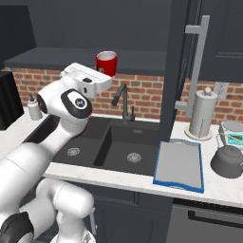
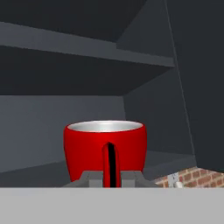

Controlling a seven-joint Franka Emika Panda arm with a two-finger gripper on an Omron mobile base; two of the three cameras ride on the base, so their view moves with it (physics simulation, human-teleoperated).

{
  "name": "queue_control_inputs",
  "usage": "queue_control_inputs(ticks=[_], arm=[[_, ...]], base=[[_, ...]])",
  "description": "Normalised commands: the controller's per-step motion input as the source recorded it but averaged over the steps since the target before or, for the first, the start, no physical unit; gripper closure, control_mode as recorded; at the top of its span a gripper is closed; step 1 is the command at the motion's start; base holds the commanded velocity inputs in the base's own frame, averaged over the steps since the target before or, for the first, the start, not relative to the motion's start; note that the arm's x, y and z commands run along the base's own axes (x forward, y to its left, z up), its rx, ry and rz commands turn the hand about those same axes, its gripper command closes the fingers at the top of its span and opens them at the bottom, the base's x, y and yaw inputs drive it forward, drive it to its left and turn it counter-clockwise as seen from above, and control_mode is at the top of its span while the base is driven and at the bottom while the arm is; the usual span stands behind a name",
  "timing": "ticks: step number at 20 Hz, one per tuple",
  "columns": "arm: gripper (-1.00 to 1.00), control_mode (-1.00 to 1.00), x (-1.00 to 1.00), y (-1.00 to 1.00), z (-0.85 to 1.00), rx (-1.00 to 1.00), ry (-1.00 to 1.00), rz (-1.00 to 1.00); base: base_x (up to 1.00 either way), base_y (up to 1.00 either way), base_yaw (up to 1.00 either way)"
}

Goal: Pick the kettle from the counter and place it on the tray. Then pick the mug from the cabinet and place it on the tray. Then close the cabinet doors.

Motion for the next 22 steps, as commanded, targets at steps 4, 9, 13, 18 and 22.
queue_control_inputs(ticks=[4, 9, 13, 18, 22], arm=[[1.0, -1.0, -0.74, 0.15, 0.12, -0.09, 0.1, 0.0], [1.0, -1.0, -0.66, 0.15, 0.01, -0.11, 0.22, 0.0], [1.0, -1.0, -0.51, 0.18, 0.0, -0.14, 0.34, 0.02], [1.0, -1.0, -0.39, 0.09, 0.12, -0.07, 0.31, 0.03], [1.0, -1.0, -0.51, 0.06, 0.11, -0.01, 0.21, 0.0]], base=[[0.0, 0.0, 0.0], [0.0, 0.0, 0.0], [0.0, 0.0, 0.0], [0.0, 0.0, 0.0], [0.0, 0.0, 0.0]])
